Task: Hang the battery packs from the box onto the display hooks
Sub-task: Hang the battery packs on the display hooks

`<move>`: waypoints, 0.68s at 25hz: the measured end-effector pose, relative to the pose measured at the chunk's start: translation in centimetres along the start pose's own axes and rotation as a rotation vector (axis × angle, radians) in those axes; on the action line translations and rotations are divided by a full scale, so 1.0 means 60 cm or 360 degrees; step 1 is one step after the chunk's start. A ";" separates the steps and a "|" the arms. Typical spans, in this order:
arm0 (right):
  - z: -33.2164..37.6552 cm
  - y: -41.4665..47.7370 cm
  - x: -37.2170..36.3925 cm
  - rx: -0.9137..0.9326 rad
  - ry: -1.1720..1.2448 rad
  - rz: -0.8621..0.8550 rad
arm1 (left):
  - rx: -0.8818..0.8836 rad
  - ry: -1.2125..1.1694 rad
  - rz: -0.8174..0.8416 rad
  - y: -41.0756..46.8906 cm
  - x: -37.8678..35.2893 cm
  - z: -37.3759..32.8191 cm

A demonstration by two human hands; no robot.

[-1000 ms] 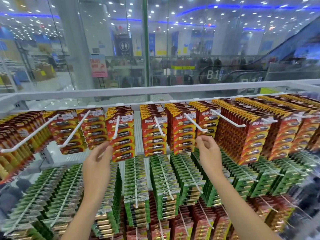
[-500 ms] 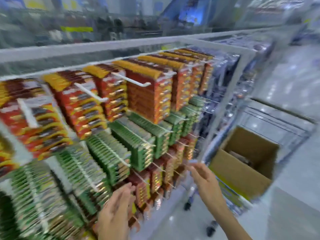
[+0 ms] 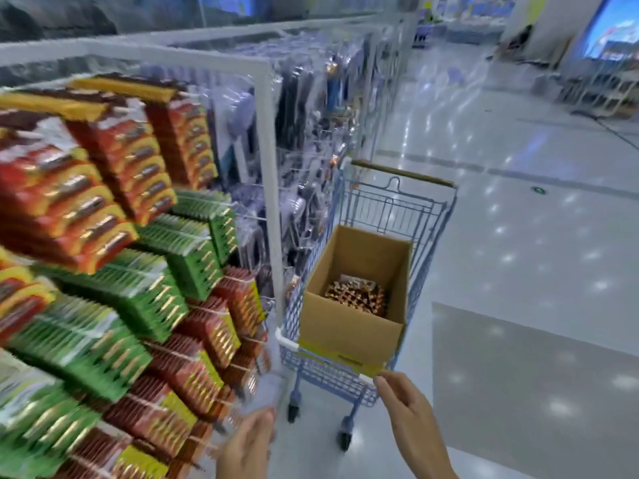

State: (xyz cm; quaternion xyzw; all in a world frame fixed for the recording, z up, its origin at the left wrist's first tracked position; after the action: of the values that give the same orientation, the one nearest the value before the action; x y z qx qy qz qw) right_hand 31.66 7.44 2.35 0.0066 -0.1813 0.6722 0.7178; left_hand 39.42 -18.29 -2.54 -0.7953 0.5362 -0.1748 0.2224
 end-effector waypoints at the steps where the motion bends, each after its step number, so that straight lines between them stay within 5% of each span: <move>1: -0.011 0.019 0.019 -0.0048 0.0016 -0.0019 | 0.0023 -0.0071 -0.0102 0.009 -0.032 -0.011; 6: -0.044 0.101 0.095 -0.0278 0.0071 -0.0096 | 0.0030 -0.0086 -0.0191 0.065 -0.174 -0.066; 17: -0.061 0.318 0.121 -0.0609 -0.0024 -0.0289 | 0.0012 0.0297 0.0177 0.318 -0.345 -0.200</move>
State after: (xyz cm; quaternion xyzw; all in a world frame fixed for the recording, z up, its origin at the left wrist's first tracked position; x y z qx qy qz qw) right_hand 14.32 17.20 -3.60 -0.1087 -0.3096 0.5578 0.7623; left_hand 10.90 -7.22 -3.59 -0.7438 0.5971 -0.2374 0.1838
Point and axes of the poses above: each hand's wrist, its own y-axis towards the middle knuckle, its own x-axis out of the back of the hand, z = x × y, the point moved 3 cm from there along y, towards the middle knuckle, and after that the axes turned 2 degrees about x, right-handed, at the moved point
